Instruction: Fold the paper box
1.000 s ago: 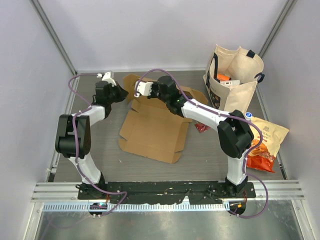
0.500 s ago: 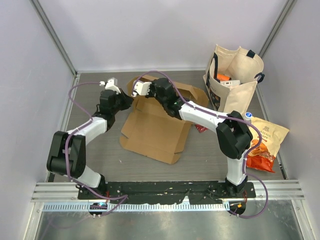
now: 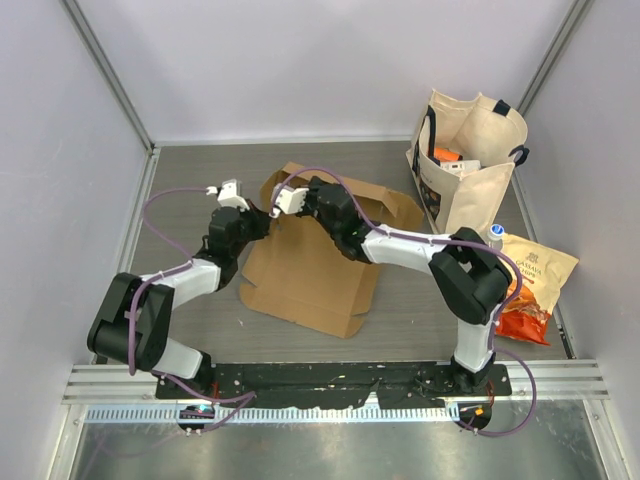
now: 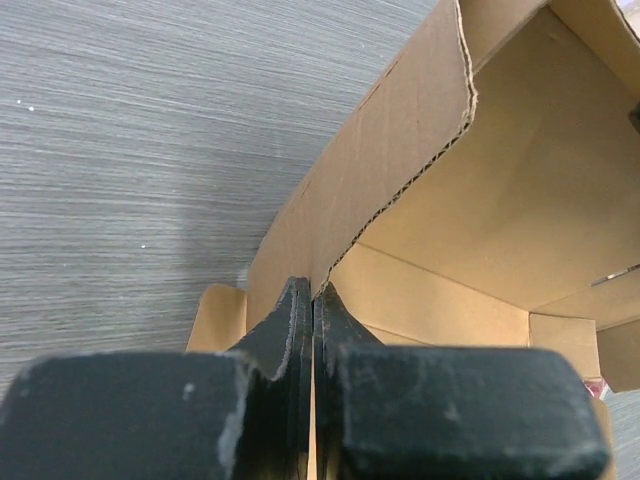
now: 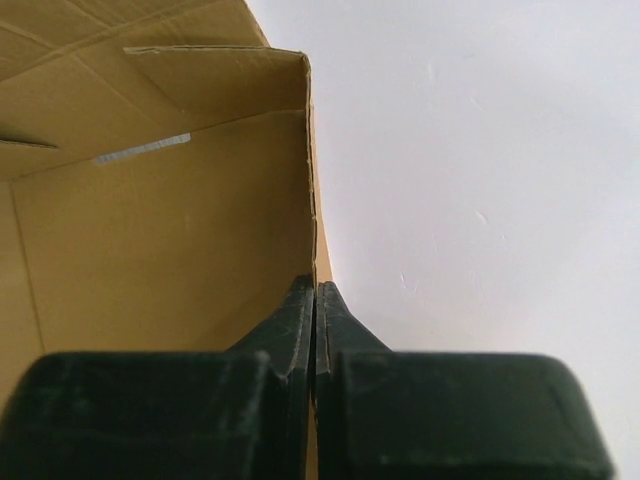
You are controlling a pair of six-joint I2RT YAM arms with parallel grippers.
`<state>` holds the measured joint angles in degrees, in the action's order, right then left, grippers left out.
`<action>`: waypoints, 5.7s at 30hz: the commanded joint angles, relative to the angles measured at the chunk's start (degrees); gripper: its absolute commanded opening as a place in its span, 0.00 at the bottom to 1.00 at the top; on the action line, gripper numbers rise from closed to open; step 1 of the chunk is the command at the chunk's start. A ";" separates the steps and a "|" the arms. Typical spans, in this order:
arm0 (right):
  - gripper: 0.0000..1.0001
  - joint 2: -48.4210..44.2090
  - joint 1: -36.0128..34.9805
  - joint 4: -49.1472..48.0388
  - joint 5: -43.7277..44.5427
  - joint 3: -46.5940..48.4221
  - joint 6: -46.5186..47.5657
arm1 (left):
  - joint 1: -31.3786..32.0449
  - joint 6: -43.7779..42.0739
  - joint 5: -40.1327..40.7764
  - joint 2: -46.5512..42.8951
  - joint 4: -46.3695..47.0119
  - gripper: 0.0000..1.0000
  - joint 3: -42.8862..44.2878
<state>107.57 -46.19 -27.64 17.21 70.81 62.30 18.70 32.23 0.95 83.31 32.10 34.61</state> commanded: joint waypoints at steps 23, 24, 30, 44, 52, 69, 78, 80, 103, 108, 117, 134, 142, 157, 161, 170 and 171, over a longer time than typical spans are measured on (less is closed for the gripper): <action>0.72 -18.79 -3.55 10.94 17.67 -1.75 -38.03 | 3.71 -1.99 6.96 0.28 15.19 0.00 -11.14; 0.73 -19.67 -3.55 15.20 18.12 0.36 -45.18 | 3.80 -2.08 7.05 0.45 15.28 0.00 -11.06; 0.72 -25.56 -3.55 33.55 7.96 9.28 -93.11 | 3.89 -1.99 7.40 -0.25 15.01 0.00 -11.06; 0.73 -23.02 -3.29 27.29 19.26 2.15 -154.12 | 3.89 -3.31 6.96 -1.66 14.05 0.00 -11.32; 0.48 -16.87 -1.62 31.24 18.38 3.99 -163.20 | 3.98 -4.54 6.70 -3.24 14.31 0.00 -12.28; 0.52 -10.80 0.05 31.33 20.32 4.34 -168.74 | 3.89 -5.16 6.43 -5.43 15.63 0.00 -13.69; 0.48 -10.01 0.40 30.72 21.02 3.99 -167.42 | 3.89 -5.25 6.35 -6.23 15.36 0.00 -13.78; 0.38 -9.49 1.10 29.14 19.97 3.38 -167.33 | 3.89 -5.07 6.34 -6.32 15.36 0.00 -13.78; 0.02 -10.27 3.30 10.33 16.81 -9.37 -153.89 | 3.89 0.38 5.63 -13.60 7.90 0.53 -14.74; 0.02 -10.80 4.27 9.71 15.40 -10.34 -153.53 | 3.27 3.36 12.92 -26.05 -1.06 0.38 -16.77; 0.02 -11.15 5.50 8.74 12.41 -11.13 -153.53 | -0.94 4.26 20.34 -24.00 -7.15 0.64 -10.81; 0.01 -10.10 6.03 7.95 9.15 -10.60 -148.27 | -2.70 -11.66 -3.58 2.21 11.05 0.69 0.02; 0.02 -9.04 5.85 6.11 7.66 -11.04 -146.85 | -2.61 -12.80 -9.03 3.70 12.38 0.69 0.81; 0.01 -9.75 5.50 6.37 7.40 -10.95 -147.47 | 1.60 -13.68 -1.39 4.58 14.75 0.69 2.57; 0.01 -9.75 5.33 6.72 7.22 -11.04 -147.56 | 2.13 -14.30 1.86 5.90 14.57 0.56 4.06; 0.02 -10.45 3.57 8.04 8.36 -11.04 -145.28 | 5.38 -17.20 7.04 7.22 14.57 0.68 5.03; 0.02 -10.97 3.39 8.21 9.23 -11.21 -143.97 | 5.47 -17.20 7.31 7.05 14.57 0.67 4.77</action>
<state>98.28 -40.95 -22.41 25.10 60.18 -86.80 23.20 17.43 4.16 91.02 42.39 37.85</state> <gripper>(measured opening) 0.061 0.686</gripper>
